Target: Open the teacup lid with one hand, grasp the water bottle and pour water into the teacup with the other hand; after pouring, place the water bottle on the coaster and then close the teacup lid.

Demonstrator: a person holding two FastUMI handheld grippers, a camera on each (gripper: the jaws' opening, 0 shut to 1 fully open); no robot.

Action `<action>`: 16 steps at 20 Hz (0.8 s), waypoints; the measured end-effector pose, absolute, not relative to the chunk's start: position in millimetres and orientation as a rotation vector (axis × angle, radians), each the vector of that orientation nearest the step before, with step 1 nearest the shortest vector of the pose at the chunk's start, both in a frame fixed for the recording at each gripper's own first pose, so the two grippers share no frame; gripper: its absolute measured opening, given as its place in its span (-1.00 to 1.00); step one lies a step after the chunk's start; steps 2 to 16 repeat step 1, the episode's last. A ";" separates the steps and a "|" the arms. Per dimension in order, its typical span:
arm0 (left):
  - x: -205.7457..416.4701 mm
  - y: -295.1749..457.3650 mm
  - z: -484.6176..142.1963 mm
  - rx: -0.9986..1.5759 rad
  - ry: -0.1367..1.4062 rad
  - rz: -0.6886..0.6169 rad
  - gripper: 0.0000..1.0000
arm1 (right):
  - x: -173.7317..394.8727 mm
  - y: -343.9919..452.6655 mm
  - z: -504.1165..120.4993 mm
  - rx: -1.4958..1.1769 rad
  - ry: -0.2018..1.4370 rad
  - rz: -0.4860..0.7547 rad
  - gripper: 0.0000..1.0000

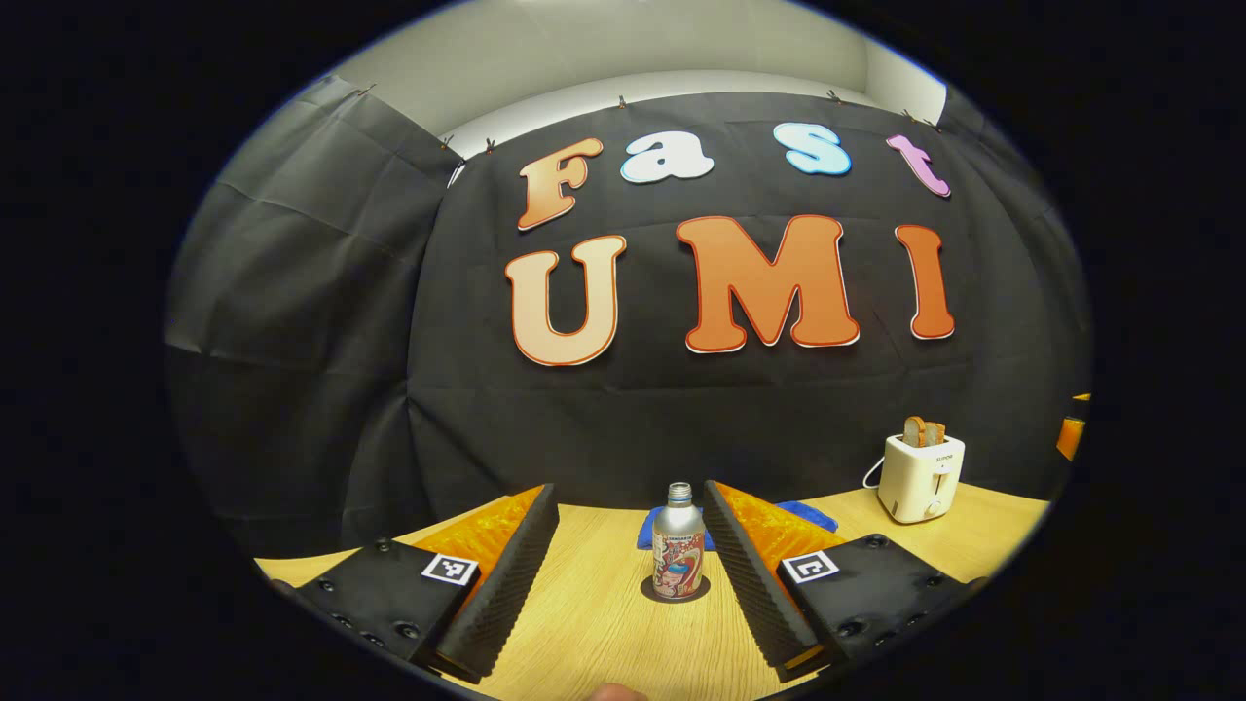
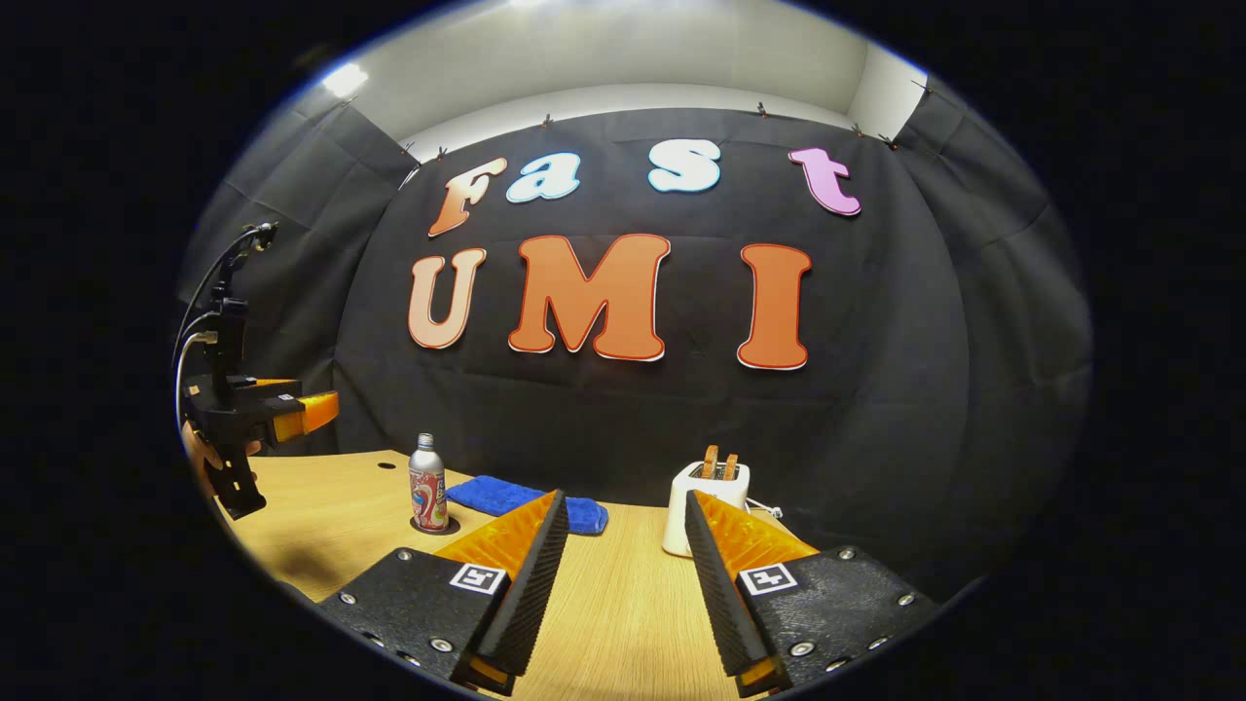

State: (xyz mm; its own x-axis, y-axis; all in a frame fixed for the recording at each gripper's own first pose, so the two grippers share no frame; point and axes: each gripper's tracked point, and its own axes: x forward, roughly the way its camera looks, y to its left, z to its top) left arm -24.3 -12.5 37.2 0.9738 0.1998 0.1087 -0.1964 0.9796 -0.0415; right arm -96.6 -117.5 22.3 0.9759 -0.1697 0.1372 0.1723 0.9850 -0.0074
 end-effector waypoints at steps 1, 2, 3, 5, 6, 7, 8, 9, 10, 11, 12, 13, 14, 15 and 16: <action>-23.8 -13.7 36.9 -0.031 -0.111 0.200 1.00 | -96.7 -118.0 22.2 -0.020 -0.135 -0.173 0.44; -23.8 -13.7 36.9 -0.031 -0.111 0.200 1.00 | -96.7 -118.0 22.2 -0.020 -0.135 -0.173 0.44; -23.8 -13.7 36.9 -0.031 -0.111 0.200 1.00 | -96.7 -118.0 22.2 -0.020 -0.135 -0.173 0.44; -23.8 -13.7 36.9 -0.031 -0.111 0.200 1.00 | -96.7 -118.0 22.2 -0.020 -0.135 -0.173 0.44; -23.8 -13.7 36.9 -0.031 -0.111 0.200 1.00 | -96.7 -118.0 22.2 -0.020 -0.135 -0.173 0.44; -23.8 -13.7 36.9 -0.031 -0.111 0.200 1.00 | -96.7 -118.0 22.2 -0.020 -0.135 -0.173 0.44; -23.8 -13.7 36.9 -0.031 -0.111 0.200 1.00 | -96.7 -118.0 22.2 -0.020 -0.135 -0.173 0.44; -23.8 -13.7 36.9 -0.031 -0.111 0.200 1.00 | -96.7 -118.0 22.2 -0.020 -0.135 -0.173 0.44; -23.8 -13.7 36.9 -0.031 -0.111 0.200 1.00 | -96.7 -118.0 22.2 -0.020 -0.135 -0.173 0.44; -23.8 -13.7 36.9 -0.031 -0.111 0.200 1.00 | -96.7 -118.0 22.2 -0.020 -0.135 -0.173 0.44; -23.8 -13.7 36.9 -0.031 -0.111 0.200 1.00 | -96.7 -118.0 22.2 -0.020 -0.135 -0.173 0.44; -23.8 -13.7 36.9 -0.031 -0.111 0.200 1.00 | -96.7 -118.0 22.2 -0.020 -0.135 -0.173 0.44; -23.8 -13.7 36.9 -0.031 -0.111 0.200 1.00 | -96.7 -118.0 22.2 -0.020 -0.135 -0.173 0.44; -23.8 -13.7 36.9 -0.031 -0.111 0.200 1.00 | -96.7 -118.0 22.2 -0.020 -0.135 -0.173 0.44; -23.8 -13.7 36.9 -0.031 -0.111 0.200 1.00 | -96.7 -118.0 22.2 -0.020 -0.135 -0.173 0.44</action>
